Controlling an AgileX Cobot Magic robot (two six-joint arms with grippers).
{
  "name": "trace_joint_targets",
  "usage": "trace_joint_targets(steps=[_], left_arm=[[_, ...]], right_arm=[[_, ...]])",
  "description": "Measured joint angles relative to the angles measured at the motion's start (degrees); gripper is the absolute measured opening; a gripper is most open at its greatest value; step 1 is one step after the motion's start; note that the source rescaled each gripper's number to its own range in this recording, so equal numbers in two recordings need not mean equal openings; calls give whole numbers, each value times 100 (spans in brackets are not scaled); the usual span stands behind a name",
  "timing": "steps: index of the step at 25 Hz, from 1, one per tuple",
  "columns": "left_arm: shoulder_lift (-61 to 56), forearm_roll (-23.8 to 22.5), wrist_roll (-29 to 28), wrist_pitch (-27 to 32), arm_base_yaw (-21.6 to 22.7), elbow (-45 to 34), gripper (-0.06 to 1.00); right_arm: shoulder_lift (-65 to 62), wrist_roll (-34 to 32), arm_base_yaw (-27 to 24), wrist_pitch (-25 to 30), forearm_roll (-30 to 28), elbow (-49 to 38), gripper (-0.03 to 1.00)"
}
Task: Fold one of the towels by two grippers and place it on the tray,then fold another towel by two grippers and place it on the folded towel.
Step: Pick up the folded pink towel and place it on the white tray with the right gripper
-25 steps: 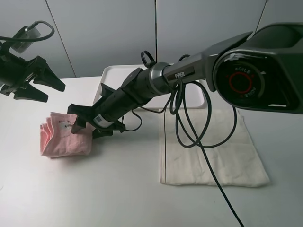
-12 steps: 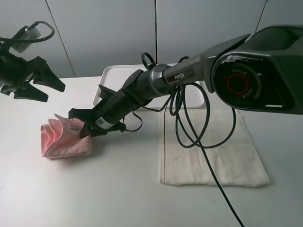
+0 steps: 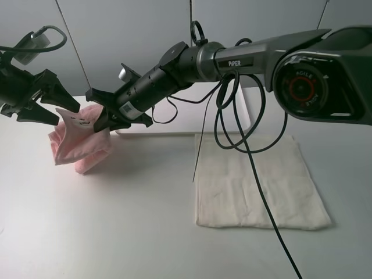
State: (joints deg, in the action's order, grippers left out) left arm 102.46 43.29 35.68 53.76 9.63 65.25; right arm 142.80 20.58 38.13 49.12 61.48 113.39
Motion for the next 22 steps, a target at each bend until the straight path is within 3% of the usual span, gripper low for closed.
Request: trace_joint_targets(steps=[4,10,16,22], left_arm=[[0,0,0,14,0,0,90],[0,0,0,28,0,0,90],[0,0,0,41,0,0,90],[0,0,0,41,0,0,90]], right_arm=[[0,-347,-289,24,-603,344,6],[7,-491,-1000,-157,-711,411,6],[7,-561,-1739,-705,-916,433,6],[60,-915,-2024,-981,-1400,433,6]])
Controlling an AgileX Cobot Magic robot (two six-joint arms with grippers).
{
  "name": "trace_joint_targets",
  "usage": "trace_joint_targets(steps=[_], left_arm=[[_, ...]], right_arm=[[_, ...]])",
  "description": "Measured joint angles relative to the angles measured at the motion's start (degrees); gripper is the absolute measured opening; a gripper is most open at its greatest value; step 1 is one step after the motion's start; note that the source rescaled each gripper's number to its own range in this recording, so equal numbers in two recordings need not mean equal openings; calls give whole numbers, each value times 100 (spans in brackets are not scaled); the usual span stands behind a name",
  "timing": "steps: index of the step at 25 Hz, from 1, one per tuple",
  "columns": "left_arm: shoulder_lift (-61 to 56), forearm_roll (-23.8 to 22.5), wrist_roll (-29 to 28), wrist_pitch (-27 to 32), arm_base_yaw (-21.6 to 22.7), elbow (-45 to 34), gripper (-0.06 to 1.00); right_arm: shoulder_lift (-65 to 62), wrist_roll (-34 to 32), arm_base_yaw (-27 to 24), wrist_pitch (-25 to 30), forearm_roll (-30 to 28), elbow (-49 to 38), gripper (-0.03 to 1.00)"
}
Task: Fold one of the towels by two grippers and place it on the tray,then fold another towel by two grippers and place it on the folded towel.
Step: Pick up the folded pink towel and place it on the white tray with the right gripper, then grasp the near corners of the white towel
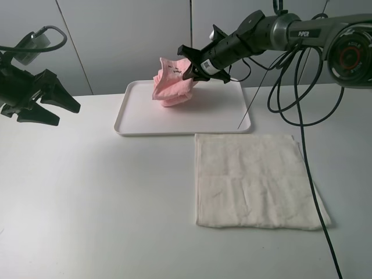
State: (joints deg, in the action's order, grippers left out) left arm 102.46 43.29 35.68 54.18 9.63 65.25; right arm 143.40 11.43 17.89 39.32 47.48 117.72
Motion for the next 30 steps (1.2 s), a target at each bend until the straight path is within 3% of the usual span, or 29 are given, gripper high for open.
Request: trace_joint_targets(steps=[5,10,12,16,17,21,26,30], left_arm=[[0,0,19,19,0,0,90],[0,0,25,35,0,0,90],[0,0,25,35,0,0,90],[0,0,25,44,0,0,90],[0,0,25,44,0,0,90],[0,0,25,89,0,0,90],[0,22,49,193,0,0,90],[0,-57,161,202,-191,0,90]], right_arm=[[229,-288,0,44,-89,-12,6],[263,-381,0,65,-537,-34,8],[263,-393,0,77,-656,-34,25],[227,-457,-22,297,-696,-34,90],[185,-503,-39,372,-764,-34,95],[-161,-606,-135,789,-1540,-34,100],[-833,-654,-164,1644,-3291,-34,100],[-1430,-587,-176,2042,-3889,-467,100]])
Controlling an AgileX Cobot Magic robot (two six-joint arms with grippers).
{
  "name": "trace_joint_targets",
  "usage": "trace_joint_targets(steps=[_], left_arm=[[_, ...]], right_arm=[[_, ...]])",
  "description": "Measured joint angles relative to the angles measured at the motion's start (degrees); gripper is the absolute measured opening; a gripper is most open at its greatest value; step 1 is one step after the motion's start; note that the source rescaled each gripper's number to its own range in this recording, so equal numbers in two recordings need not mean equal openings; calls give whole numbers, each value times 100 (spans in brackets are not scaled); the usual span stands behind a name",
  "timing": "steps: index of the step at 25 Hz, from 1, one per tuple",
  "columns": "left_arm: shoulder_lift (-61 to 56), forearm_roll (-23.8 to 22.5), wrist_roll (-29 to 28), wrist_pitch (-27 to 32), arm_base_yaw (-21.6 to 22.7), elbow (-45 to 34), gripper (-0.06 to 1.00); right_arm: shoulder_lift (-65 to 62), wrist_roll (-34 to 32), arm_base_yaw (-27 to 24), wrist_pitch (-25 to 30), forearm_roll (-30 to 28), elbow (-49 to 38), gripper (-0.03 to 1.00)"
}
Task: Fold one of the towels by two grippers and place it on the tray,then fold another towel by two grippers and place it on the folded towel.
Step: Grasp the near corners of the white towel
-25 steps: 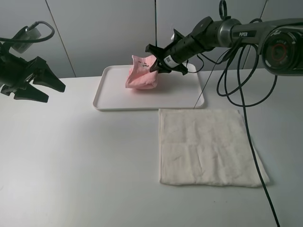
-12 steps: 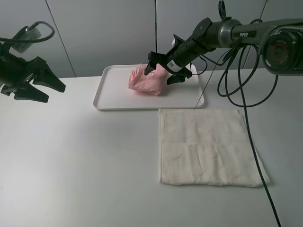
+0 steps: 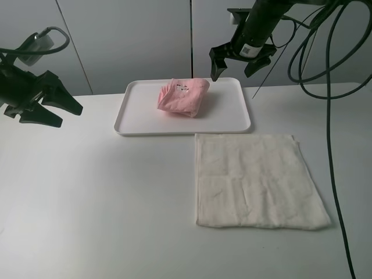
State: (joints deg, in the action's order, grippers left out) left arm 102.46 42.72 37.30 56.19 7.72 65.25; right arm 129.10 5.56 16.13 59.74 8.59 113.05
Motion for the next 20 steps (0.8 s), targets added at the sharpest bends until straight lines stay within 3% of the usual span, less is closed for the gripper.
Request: trace_joint_targets(steps=[5,11,20], left_arm=[[0,-361,56,-148,-721,0,90],[0,-946,143,-537,-1945,0,90],[0,-2404,170,-1217,-3909,5,90]], right_arm=[[-1186,441,-9,-130,-157,-1429,100],[-3159,1179,-9,-591,-29,-3901,100],[-5042,3435,-9,-381,46,-6545,100]])
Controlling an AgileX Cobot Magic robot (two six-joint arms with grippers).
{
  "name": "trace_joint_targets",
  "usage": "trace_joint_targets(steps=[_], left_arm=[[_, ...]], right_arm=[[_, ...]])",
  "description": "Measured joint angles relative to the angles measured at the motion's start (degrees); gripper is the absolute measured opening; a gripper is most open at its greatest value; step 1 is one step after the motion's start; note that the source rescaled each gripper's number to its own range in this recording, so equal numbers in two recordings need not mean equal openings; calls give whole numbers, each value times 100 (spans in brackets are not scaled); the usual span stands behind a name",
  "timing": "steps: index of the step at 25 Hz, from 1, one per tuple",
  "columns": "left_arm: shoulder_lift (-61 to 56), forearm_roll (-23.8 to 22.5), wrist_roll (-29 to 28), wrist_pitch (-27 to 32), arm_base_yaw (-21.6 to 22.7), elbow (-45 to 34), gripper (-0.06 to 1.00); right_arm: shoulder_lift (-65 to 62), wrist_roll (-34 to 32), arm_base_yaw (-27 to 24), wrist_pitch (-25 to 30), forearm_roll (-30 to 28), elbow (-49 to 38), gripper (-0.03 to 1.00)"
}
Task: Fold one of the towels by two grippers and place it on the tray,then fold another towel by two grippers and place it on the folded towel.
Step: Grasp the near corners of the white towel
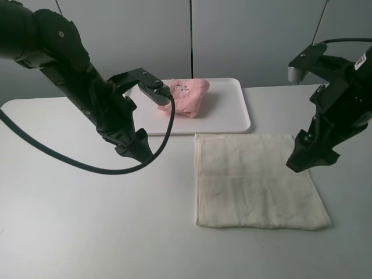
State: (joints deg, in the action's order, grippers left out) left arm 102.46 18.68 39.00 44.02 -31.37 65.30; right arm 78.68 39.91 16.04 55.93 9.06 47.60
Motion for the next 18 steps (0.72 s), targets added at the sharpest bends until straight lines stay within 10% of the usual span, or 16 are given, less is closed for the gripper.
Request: trace_joint_targets(steps=[18], left_arm=[[601,-1647,-618,-487,-2240,464,90]], right_arm=[[-87,2182,0,-13,-748,-836,100]])
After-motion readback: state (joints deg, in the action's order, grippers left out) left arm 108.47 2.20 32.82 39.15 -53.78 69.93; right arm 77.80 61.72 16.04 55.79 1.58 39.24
